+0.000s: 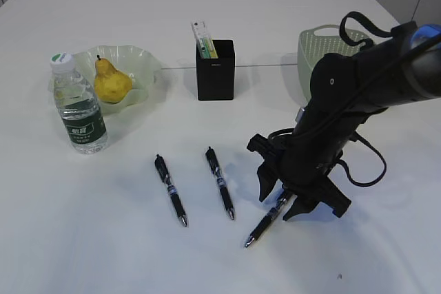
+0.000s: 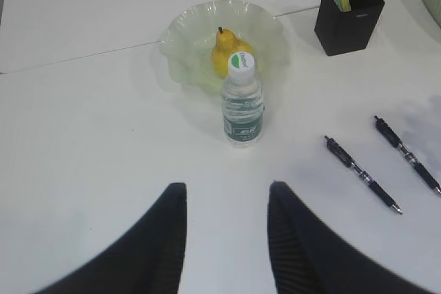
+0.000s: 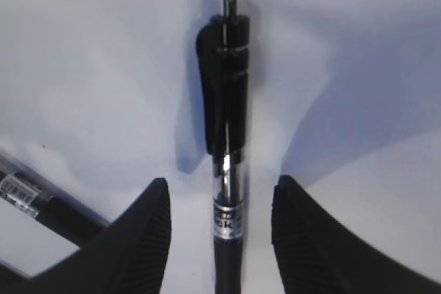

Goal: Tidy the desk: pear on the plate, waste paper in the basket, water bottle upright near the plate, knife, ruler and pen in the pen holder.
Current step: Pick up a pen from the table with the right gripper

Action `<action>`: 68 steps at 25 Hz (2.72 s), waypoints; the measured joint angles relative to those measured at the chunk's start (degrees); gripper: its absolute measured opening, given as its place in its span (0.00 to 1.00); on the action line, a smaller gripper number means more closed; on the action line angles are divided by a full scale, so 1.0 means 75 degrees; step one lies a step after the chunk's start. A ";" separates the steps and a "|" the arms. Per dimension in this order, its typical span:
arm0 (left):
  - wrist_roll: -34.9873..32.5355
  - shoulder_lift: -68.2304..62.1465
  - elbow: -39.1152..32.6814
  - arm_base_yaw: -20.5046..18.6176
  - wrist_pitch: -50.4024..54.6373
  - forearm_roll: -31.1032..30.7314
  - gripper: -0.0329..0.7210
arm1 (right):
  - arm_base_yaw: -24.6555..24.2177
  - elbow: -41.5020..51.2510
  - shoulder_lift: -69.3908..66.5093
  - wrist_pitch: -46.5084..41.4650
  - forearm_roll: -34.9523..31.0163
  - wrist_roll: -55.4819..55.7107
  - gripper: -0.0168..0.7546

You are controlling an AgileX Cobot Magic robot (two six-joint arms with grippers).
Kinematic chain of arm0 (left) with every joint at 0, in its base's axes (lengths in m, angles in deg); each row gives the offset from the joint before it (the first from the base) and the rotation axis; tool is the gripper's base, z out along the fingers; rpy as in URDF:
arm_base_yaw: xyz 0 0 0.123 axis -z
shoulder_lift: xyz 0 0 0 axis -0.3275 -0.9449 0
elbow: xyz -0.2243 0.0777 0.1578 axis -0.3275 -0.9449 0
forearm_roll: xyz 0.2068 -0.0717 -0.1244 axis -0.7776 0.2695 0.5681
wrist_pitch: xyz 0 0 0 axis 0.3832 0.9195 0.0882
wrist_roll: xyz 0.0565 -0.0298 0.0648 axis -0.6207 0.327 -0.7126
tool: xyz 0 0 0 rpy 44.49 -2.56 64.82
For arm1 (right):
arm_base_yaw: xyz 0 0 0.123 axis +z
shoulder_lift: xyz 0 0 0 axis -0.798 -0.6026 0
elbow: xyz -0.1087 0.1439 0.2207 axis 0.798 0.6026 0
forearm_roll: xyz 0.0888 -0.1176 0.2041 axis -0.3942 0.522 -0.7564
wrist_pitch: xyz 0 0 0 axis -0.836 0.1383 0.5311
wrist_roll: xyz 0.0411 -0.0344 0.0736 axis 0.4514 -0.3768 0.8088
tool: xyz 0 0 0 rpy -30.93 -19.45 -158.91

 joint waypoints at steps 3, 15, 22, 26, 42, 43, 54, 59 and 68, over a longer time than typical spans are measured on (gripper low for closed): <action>0.0000 0.0000 0.0000 0.0000 0.0003 0.0000 0.41 | 0.0000 0.0000 -0.0012 0.0000 0.0000 0.0000 0.52; 0.0000 0.0000 0.0000 0.0000 0.0016 -0.0017 0.41 | 0.0000 0.0000 -0.0039 0.0000 0.0128 -0.0017 0.52; 0.0000 0.0000 0.0000 0.0000 0.0033 -0.0017 0.41 | 0.0000 0.0000 -0.0039 -0.0100 0.0260 -0.0017 0.52; 0.0000 0.0000 0.0000 0.0000 0.0050 -0.0017 0.41 | 0.0000 0.0000 -0.0039 -0.0154 0.0297 -0.0017 0.52; 0.0000 0.0000 0.0000 0.0000 0.0160 -0.0022 0.41 | 0.0000 0.0000 -0.0039 -0.0462 0.0571 0.0109 0.52; 0.0000 0.0000 0.0000 0.0000 0.0160 -0.0034 0.41 | 0.0000 0.0000 -0.0039 -0.0462 0.0590 0.0136 0.52; 0.0000 0.0000 0.0000 0.0000 0.0170 -0.0151 0.41 | 0.0000 0.0000 -0.0039 -0.0477 0.0888 0.0298 0.52; 0.0000 0.0000 0.0000 0.0000 0.0170 -0.0151 0.41 | 0.0000 0.0000 -0.0039 -0.0477 0.0970 0.0348 0.52; 0.0000 0.0000 0.0000 0.0000 0.0170 -0.0168 0.41 | 0.0000 0.0000 -0.0039 -0.0430 0.0988 0.0363 0.52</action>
